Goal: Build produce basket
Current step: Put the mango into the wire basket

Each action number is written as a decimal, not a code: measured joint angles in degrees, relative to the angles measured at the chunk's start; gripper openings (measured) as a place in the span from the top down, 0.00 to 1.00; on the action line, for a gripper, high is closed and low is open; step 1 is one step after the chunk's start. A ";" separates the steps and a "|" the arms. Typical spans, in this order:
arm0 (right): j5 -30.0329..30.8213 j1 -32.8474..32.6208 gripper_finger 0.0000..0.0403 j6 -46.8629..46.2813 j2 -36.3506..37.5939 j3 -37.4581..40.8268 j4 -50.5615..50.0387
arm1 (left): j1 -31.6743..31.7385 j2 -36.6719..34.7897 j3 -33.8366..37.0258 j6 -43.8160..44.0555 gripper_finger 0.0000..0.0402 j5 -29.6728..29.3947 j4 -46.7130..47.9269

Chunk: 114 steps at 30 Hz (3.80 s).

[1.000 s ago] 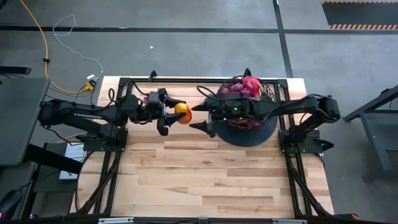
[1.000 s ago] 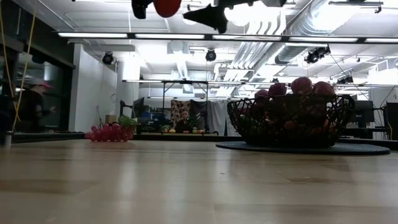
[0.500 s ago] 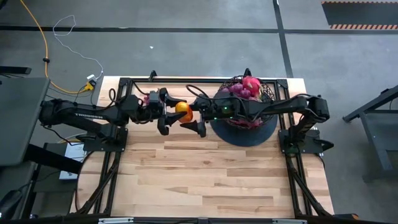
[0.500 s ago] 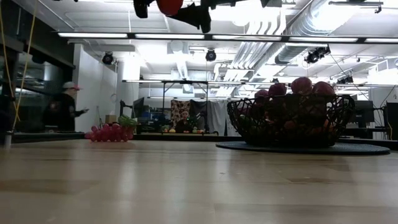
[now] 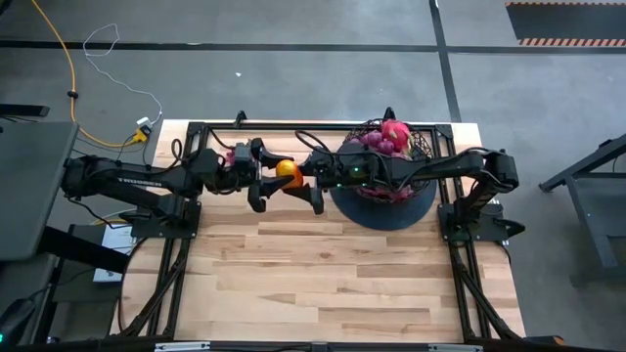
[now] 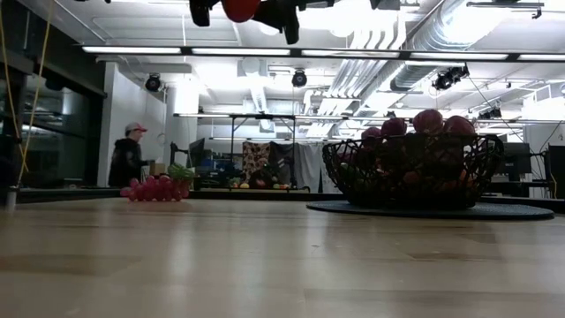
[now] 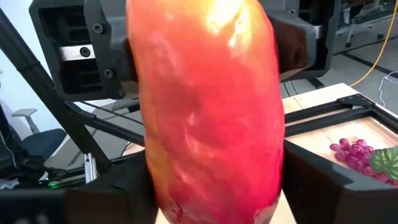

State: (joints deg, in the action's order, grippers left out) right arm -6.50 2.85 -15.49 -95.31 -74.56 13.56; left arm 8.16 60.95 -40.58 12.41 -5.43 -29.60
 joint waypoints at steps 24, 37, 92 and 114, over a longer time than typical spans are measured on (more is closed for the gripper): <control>4.45 2.78 0.37 8.91 12.32 2.34 -21.66 | 5.80 -15.70 0.00 0.85 0.14 6.89 23.87; 15.72 0.57 0.37 -4.04 33.69 31.82 0.08 | 5.91 -25.13 0.00 0.44 0.14 -1.75 29.13; 21.56 12.66 0.35 -40.07 14.38 21.17 -51.14 | 5.70 -19.06 0.07 3.47 0.14 -1.20 25.50; 21.02 12.66 0.22 -37.19 12.83 21.11 -50.47 | 5.70 -19.06 0.07 3.47 0.14 -1.20 25.50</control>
State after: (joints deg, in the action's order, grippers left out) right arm 14.52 15.51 -52.68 -82.48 -53.45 -36.91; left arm 13.86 41.89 -40.51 15.88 -6.63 -4.09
